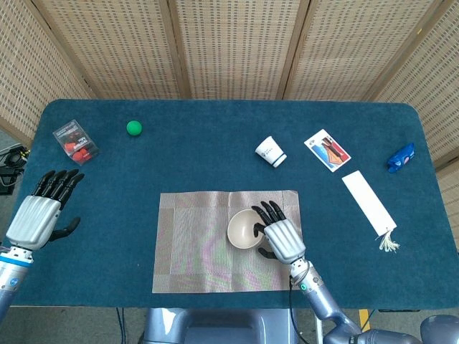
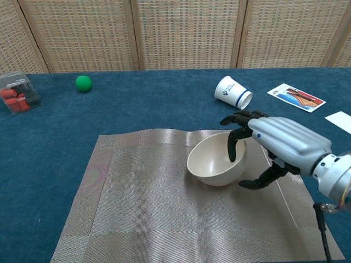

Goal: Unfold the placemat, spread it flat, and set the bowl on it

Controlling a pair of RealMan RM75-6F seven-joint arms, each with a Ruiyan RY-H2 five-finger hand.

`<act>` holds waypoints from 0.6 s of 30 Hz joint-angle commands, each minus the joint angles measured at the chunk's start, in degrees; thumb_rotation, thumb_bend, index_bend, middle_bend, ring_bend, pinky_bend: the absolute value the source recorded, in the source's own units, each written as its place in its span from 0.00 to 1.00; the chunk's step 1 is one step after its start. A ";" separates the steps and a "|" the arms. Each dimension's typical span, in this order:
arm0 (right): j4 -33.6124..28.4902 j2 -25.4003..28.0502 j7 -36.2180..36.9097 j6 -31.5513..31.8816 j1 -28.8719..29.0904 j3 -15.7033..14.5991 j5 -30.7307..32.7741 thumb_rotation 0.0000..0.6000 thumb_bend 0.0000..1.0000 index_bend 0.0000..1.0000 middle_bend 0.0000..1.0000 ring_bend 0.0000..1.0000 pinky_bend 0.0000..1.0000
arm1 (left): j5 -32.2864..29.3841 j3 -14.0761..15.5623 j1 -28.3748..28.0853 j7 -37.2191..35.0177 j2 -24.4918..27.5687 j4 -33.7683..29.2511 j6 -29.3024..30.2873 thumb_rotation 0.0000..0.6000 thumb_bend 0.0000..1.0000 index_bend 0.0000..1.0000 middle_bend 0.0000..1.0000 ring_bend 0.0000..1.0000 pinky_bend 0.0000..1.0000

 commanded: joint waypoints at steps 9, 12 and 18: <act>-2.00 4.63 -1.15 1.36 -1.84 0.95 1.67 1.00 0.29 0.41 0.08 0.00 0.00 | -0.36 -0.06 -0.07 0.03 -0.13 0.26 -0.48 1.00 0.35 0.00 0.00 0.00 0.00; -3.50 7.35 -1.45 2.32 -2.80 1.59 2.64 1.00 0.28 0.40 0.06 0.00 0.00 | -0.41 -0.03 -0.05 0.18 -0.19 0.32 -0.55 1.00 0.35 0.00 0.00 0.00 0.00; -5.61 13.22 1.73 6.42 -5.51 2.46 2.35 1.00 0.28 0.38 0.05 0.00 0.00 | -0.52 0.00 -0.07 0.75 -0.46 0.34 -0.70 1.00 0.35 0.00 0.00 0.00 0.00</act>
